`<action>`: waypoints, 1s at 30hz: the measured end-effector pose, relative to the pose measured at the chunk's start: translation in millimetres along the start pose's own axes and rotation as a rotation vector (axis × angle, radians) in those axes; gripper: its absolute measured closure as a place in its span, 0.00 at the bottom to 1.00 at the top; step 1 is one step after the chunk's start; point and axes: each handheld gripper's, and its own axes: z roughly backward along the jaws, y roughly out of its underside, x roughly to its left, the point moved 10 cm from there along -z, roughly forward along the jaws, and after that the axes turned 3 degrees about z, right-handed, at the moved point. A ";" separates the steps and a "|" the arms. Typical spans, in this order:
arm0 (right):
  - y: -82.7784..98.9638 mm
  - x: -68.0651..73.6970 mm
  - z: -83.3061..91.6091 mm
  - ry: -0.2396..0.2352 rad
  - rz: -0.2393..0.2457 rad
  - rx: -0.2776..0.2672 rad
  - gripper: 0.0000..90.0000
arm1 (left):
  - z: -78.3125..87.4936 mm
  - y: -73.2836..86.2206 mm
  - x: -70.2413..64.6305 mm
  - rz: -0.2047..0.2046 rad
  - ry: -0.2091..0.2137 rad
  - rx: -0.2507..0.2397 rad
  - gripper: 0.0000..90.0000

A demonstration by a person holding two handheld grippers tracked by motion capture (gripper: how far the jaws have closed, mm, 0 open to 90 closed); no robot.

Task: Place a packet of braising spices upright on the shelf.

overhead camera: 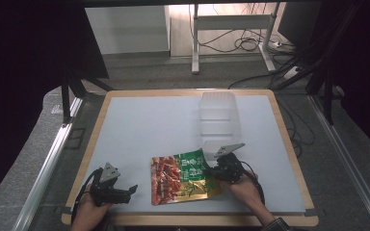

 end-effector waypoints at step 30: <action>-66.5 24.6 30.7 -0.070 0.078 -0.106 0.99 | 10.1 -4.8 6.5 0.094 0.037 -0.107 0.04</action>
